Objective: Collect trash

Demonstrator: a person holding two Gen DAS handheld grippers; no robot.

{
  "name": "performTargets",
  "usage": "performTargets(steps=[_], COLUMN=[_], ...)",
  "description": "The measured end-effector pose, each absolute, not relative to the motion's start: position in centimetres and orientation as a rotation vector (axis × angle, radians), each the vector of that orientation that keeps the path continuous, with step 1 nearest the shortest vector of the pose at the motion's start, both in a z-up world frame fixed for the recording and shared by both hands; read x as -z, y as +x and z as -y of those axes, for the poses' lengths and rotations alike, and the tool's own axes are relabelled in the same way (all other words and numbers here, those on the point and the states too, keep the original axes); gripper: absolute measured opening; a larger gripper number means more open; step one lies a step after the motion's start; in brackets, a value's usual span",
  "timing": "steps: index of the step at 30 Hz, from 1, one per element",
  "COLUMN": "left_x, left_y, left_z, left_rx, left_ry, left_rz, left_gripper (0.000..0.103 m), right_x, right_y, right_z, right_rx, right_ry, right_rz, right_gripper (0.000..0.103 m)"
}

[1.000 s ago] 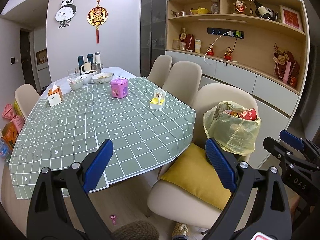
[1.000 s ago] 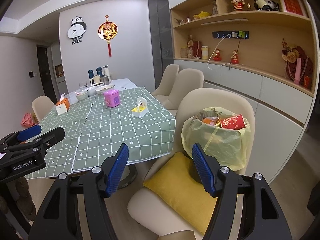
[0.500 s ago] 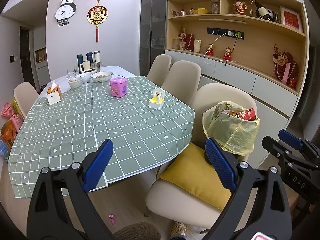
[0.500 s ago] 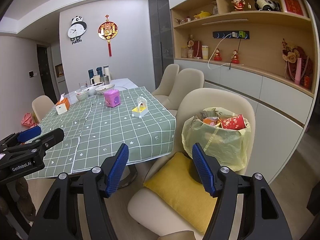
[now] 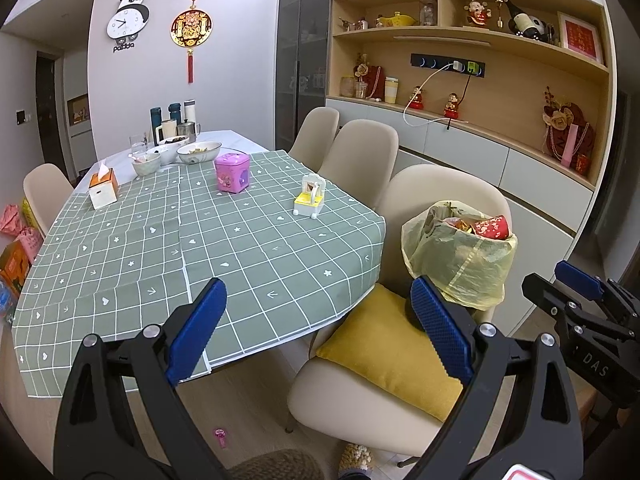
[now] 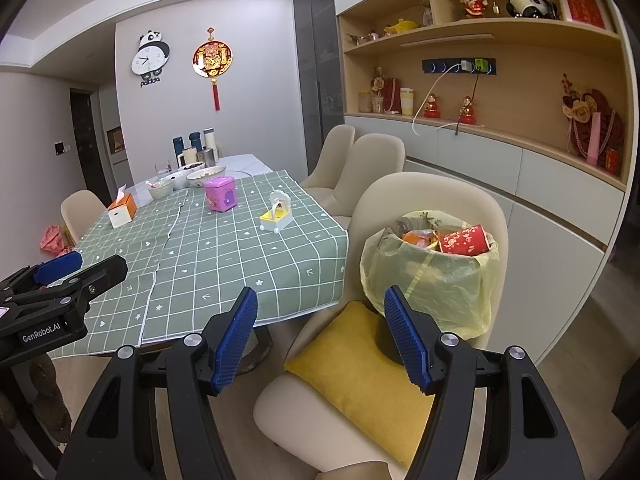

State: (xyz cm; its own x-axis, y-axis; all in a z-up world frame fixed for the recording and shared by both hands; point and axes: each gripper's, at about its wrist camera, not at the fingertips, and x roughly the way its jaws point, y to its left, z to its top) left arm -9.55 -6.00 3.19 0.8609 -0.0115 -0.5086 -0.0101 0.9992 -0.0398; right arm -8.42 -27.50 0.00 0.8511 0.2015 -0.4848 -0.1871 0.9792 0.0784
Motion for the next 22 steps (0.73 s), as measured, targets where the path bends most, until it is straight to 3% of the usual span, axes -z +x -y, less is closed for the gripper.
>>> performTargets(steps=[16, 22], left_x=[-2.3, -0.1], left_y=[-8.7, -3.8], left_z=[5.1, 0.9], left_rx=[0.009, -0.045], left_ry=[-0.062, -0.138], left_rz=[-0.560, -0.678], left_gripper=[0.089, 0.089], right_x=[0.5, 1.0], right_y=[-7.2, -3.8], right_z=[27.1, 24.9], right_rx=[-0.206, -0.251], right_ry=[0.012, -0.058], right_rz=[-0.538, -0.578], right_gripper=[0.062, 0.062])
